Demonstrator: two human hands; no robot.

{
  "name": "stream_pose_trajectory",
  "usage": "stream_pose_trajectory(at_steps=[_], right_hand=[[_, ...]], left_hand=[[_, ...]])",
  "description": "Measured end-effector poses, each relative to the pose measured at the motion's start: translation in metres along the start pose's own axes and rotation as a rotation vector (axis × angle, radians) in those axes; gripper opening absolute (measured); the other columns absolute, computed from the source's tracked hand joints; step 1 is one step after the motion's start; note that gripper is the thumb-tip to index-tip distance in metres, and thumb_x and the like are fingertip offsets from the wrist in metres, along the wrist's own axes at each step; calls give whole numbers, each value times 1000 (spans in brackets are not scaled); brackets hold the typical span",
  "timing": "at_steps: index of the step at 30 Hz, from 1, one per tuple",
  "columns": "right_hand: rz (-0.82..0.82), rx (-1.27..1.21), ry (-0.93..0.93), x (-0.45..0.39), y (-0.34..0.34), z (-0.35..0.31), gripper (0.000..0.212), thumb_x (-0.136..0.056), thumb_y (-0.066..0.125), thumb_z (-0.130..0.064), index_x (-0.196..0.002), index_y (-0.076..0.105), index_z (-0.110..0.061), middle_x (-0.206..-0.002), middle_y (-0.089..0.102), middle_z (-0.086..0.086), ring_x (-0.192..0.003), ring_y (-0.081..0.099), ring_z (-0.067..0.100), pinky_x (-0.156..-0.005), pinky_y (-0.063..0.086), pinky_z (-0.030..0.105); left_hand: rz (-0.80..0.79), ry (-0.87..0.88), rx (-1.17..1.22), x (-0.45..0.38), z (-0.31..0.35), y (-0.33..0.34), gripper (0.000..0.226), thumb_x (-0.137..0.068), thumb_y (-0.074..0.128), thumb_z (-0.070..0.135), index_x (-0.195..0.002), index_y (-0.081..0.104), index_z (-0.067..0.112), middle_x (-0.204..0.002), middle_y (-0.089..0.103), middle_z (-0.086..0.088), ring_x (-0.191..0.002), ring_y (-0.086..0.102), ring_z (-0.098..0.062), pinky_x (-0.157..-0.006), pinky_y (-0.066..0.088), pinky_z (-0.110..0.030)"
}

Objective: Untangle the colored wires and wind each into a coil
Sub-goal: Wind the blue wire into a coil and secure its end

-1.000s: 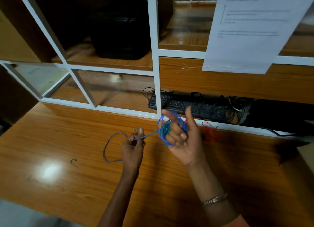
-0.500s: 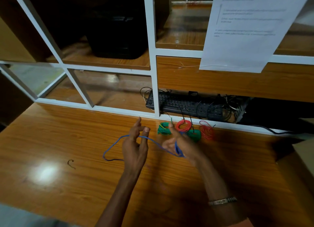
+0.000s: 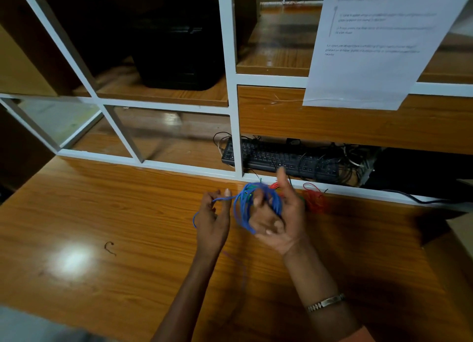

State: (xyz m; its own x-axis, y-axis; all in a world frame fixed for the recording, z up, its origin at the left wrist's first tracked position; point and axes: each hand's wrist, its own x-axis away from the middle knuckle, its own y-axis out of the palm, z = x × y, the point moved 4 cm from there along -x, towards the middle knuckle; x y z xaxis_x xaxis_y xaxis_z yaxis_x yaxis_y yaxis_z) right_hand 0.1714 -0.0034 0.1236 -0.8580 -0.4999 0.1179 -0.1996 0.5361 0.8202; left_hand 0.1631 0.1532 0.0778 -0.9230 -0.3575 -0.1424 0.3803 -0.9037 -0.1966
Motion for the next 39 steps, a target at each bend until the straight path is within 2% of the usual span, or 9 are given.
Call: stream_pose_trajectory(at_steps=[2,6,11,15,19,22,27,34,39], right_hand=[[-110,-226,-113,1,17,-14,69,-99,47,-63,-105,74,0,-44,48,-2,-33,30,7,-42,31,20],[132,-343,-343,0,-6,-34,82,-96,56,-60,-138,54,10,-77,60,3,-49,42,9,-62,42,23],[499,225,-456,-2,-35,-40,45,-94,66,-33,-120,55,2,-88,72,1,-58,53,9,-71,46,30],[563,504,-283,-6,-49,-29,24,-97,66,-29,-115,65,-12,-99,79,-1,-110,70,17,-99,47,34],[583,939,128,-6,-56,-9,51,-94,59,-62,-112,68,-15,-123,72,14,-120,65,26,-102,46,42],[389,1173,393,3,-46,11,85,-87,33,-87,-102,73,-14,-98,78,14,-95,74,24,-100,52,44],[-61,1101,651,23,-27,29,101,-87,27,-89,-116,70,-2,-74,67,17,-55,57,23,-56,48,29],[-441,451,331,21,-4,10,65,-102,51,-57,-81,74,0,-40,51,0,-28,42,7,-36,37,15],[-622,-212,10,21,4,-29,72,-106,36,-55,-105,71,8,-39,39,4,-32,31,11,-48,45,24]], left_hand=[[-10,0,-43,2,-8,8,37,-106,58,42,-83,56,14,-82,66,-14,-75,58,-10,-69,47,-43],[-112,-28,-228,13,-24,19,16,-102,63,35,-91,66,24,-140,66,-2,-148,41,-22,-97,46,-31],[-173,162,-328,23,-8,28,11,-99,70,27,-92,62,25,-146,57,8,-156,25,-15,-107,32,-22],[-215,338,-421,19,8,25,11,-95,73,25,-90,65,31,-153,55,6,-156,26,-15,-113,28,-21],[-214,385,-497,9,11,17,13,-80,81,23,-83,73,33,-148,59,8,-154,30,-19,-113,32,-25],[-217,303,-500,3,8,9,23,-73,82,12,-75,74,33,-143,62,13,-150,31,-15,-109,36,-32],[-210,252,-480,-20,-1,-21,17,-87,81,22,-100,78,32,-136,69,4,-140,41,-17,-110,41,-41],[-56,111,-387,-17,-9,-29,34,-89,71,65,-79,70,32,-102,75,13,-115,61,-12,-82,50,-34],[-69,59,-308,-7,-23,-24,54,-99,53,68,-67,62,26,-64,64,4,-62,59,-21,-53,39,-36]])
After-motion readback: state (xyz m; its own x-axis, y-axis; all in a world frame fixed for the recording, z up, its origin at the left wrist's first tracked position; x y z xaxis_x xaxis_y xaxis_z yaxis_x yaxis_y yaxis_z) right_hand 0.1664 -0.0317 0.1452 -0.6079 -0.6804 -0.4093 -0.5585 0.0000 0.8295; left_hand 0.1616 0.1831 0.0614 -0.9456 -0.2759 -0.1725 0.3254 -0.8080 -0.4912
